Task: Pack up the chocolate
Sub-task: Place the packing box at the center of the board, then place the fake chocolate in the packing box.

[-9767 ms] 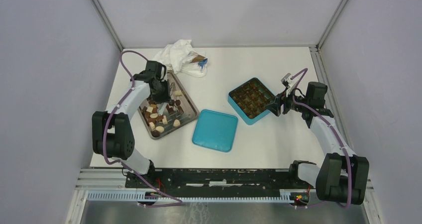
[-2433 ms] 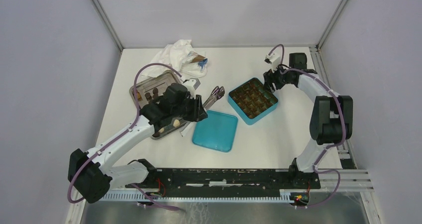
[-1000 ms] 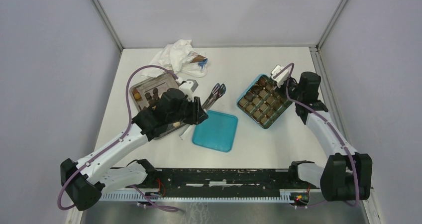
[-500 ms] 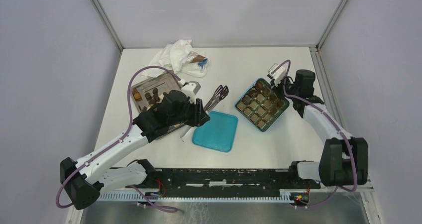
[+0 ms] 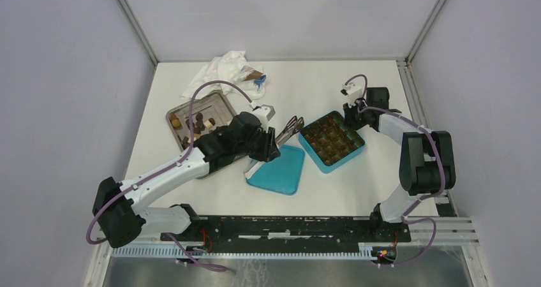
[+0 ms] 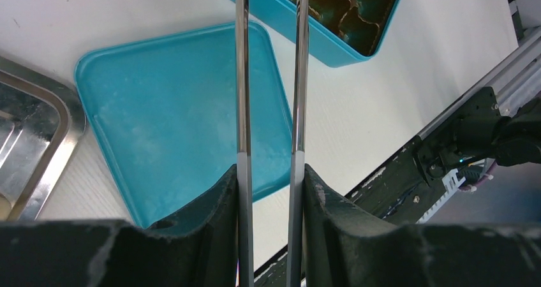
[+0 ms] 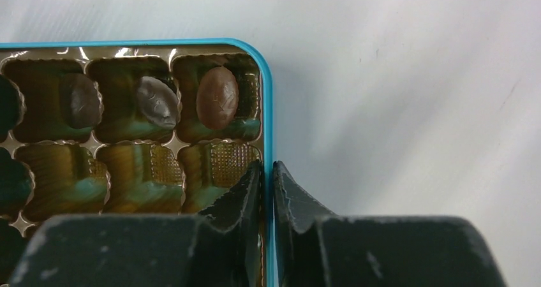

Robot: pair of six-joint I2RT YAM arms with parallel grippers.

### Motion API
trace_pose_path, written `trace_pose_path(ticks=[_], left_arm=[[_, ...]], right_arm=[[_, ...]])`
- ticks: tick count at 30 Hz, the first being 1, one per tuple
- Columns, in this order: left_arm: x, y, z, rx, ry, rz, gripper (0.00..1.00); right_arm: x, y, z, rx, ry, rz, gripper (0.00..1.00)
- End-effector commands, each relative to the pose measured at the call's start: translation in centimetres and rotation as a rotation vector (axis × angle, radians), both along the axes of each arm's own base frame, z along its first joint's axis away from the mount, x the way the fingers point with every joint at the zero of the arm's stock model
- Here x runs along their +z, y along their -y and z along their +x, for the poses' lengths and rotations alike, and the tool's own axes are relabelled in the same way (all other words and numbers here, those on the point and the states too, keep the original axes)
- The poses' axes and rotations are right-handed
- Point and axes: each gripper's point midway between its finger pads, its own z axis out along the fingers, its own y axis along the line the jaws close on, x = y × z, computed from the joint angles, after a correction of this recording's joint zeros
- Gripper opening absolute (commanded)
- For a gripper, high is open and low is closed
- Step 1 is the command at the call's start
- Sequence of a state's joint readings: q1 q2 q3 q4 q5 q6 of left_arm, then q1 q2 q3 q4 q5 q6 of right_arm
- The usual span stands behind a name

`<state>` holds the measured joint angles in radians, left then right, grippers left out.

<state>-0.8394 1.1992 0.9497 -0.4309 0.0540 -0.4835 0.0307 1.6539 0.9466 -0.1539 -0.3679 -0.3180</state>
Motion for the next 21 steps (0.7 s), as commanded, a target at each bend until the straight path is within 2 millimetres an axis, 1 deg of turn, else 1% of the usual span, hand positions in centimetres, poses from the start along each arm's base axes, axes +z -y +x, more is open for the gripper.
trace_pose_path(ticks=[1,3,5,8,10,12,17,19,21], left_arm=[[2.8,2.5,2.4,-0.028,0.096,-0.044,0.02],[2.2,3.0,2.8,-0.035,0.086,-0.020,0.02],[1.5,3.3,3.2,-0.034,0.070,0.009,0.02],[0.9,3.8,3.6,-0.035,0.059,0.047,0.02],[0.7,4.3,3.5,-0.041,0.055,0.069,0.02],[0.3,4.6,3.7,-0.031,0.057,0.101,0.02],[-0.9,4.9,4.0,-0.016,0.052,0.194,0.03],[-1.3,4.7,4.2,-0.002,0.052,0.243,0.03],[-1.8,4.5,4.1,0.004,0.049,0.281,0.04]], right_arm=[[1.2,0.1,1.7,-0.013,0.019,0.002,0.21],[1.5,0.0,1.7,-0.003,0.021,0.006,0.30],[2.6,0.1,1.7,0.002,0.042,0.012,0.41],[4.8,0.3,1.7,0.014,0.099,0.020,0.55],[6.4,1.4,1.5,0.006,0.136,0.031,0.64],[8.2,1.6,1.0,0.023,0.174,0.046,0.67],[11.4,-0.1,-1.5,0.104,0.276,0.143,0.70],[11.9,-0.4,-2.6,0.118,0.319,0.167,0.71],[12.0,-0.6,-3.1,0.129,0.336,0.179,0.72]])
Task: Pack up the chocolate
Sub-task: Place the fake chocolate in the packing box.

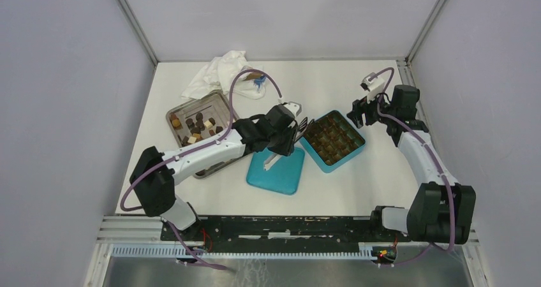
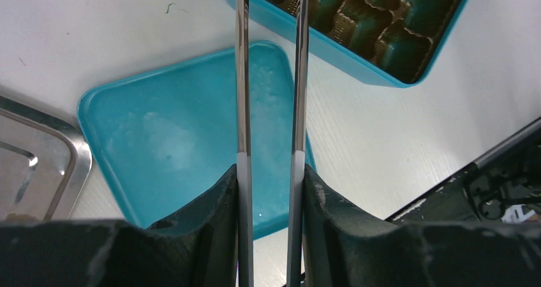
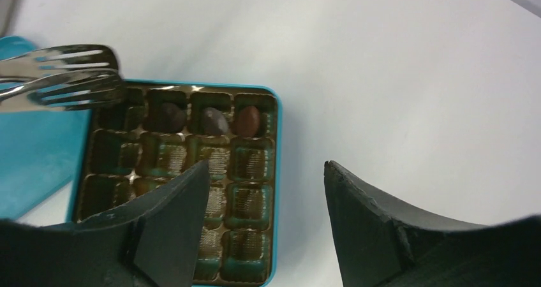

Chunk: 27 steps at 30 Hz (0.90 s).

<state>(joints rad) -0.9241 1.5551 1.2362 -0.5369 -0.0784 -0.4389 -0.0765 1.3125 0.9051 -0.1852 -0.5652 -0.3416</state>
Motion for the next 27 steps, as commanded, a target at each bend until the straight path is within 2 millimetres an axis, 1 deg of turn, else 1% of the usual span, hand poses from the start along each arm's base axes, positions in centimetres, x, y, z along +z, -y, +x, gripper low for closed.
trace_pose_path(ticks=[1,5,11,18,22,27], left_arm=[[0.9,-0.2,1.1,0.018,0.066,0.078,0.04],[0.3,-0.1,1.1,0.019,0.056,0.112,0.06],[0.5,0.7,1.0,0.008,0.054,0.112,0.14],[0.9,1.5,0.3,-0.013,0.053,0.106,0.17],[1.1,1.6,0.1,-0.015,0.057,0.111,0.19],[0.8,1.2,0.2,-0.006,0.056,0.137,0.24]], right_arm=[[0.7,-1.6,-1.4,0.085,0.056,0.065,0.72],[-0.1,-1.8,-1.6,0.102,0.027,0.081,0.72],[-0.5,-1.9,-1.7,0.116,0.012,0.083,0.72],[-0.7,-1.7,-1.8,0.118,0.005,0.083,0.72],[-0.8,-1.7,-1.8,0.120,0.001,0.087,0.72],[-1.0,-1.8,-1.8,0.124,-0.006,0.088,0.72]])
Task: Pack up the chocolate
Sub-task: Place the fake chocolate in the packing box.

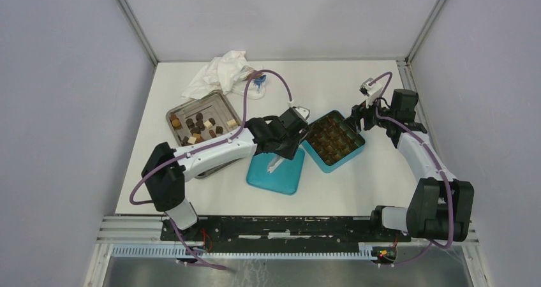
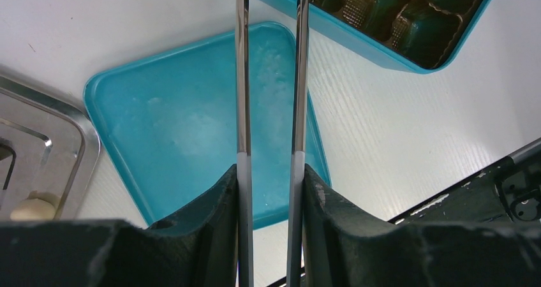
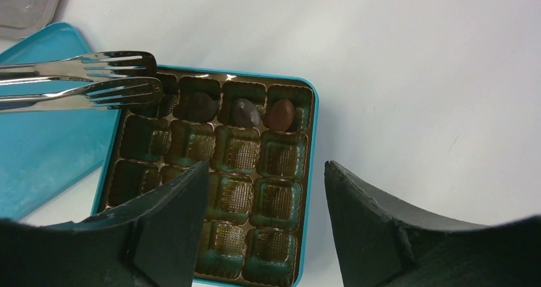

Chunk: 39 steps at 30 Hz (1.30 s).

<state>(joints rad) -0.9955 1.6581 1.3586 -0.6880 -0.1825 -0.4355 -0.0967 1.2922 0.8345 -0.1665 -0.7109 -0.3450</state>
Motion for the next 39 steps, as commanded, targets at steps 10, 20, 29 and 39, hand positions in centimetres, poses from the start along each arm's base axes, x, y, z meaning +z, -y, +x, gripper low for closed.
trace_pose_path(ticks=[10,20,29,39], left_arm=[[1.64,0.73,1.24,0.001,0.061,-0.007,0.34],[1.98,0.77,1.41,0.006,0.068,-0.008,0.39],[2.31,0.83,1.51,0.011,0.075,-0.014,0.43],[2.56,0.66,1.74,0.023,0.084,-0.008,0.45]], right_arm=[[-0.19,-0.13,0.12,0.029,0.008,0.005,0.72],[-0.25,-0.18,0.05,0.035,0.006,0.008,0.72],[-0.15,-0.24,-0.04,0.040,0.008,0.011,0.72],[-0.09,-0.31,-0.07,0.044,0.009,0.014,0.72]])
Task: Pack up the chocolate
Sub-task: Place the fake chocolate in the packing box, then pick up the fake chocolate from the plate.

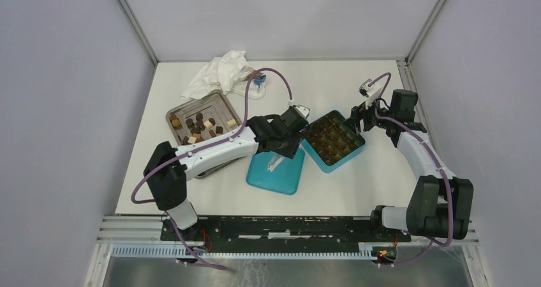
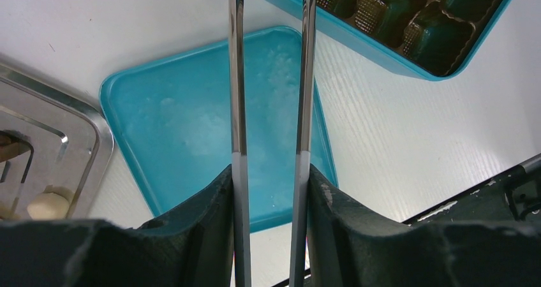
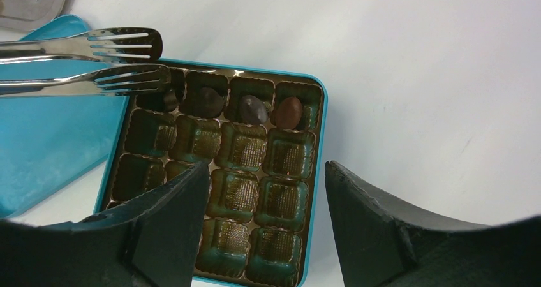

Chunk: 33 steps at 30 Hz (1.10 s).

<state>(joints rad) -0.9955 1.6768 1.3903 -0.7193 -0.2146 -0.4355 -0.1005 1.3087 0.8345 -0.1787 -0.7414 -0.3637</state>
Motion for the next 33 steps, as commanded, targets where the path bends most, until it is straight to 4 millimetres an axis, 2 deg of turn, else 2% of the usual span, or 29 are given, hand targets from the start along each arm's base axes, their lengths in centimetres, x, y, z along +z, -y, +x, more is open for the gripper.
trace_pose_path(ticks=[1,7,12,17,22,26,29,33], left_arm=[[2.6,0.9,1.3,0.009,0.074,-0.043,0.45],[4.5,0.3,1.2,0.023,0.116,-0.096,0.43],[5.6,-2.3,1.4,0.070,0.150,-0.108,0.42],[5.6,-7.8,2.6,0.157,0.141,-0.123,0.42],[5.6,-14.8,4.3,0.275,0.140,-0.109,0.43],[4.2,-19.5,4.7,0.365,0.113,-0.046,0.43],[2.5,-22.0,4.7,0.414,0.085,0.014,0.44],[0.9,-23.0,4.5,0.424,0.043,0.048,0.43]], right_arm=[[0.4,0.0,0.2,0.015,0.023,0.006,0.72],[0.5,-0.1,0.1,0.020,0.025,0.010,0.72],[0.5,-0.3,0.0,0.028,0.025,0.014,0.72],[0.9,-0.5,-0.3,0.043,0.037,0.020,0.72],[1.3,-0.8,-0.7,0.057,0.054,0.029,0.72],[1.2,-0.8,-0.7,0.057,0.052,0.031,0.72],[1.1,-0.9,-0.7,0.060,0.049,0.033,0.72],[0.9,-0.8,-0.7,0.057,0.043,0.031,0.72]])
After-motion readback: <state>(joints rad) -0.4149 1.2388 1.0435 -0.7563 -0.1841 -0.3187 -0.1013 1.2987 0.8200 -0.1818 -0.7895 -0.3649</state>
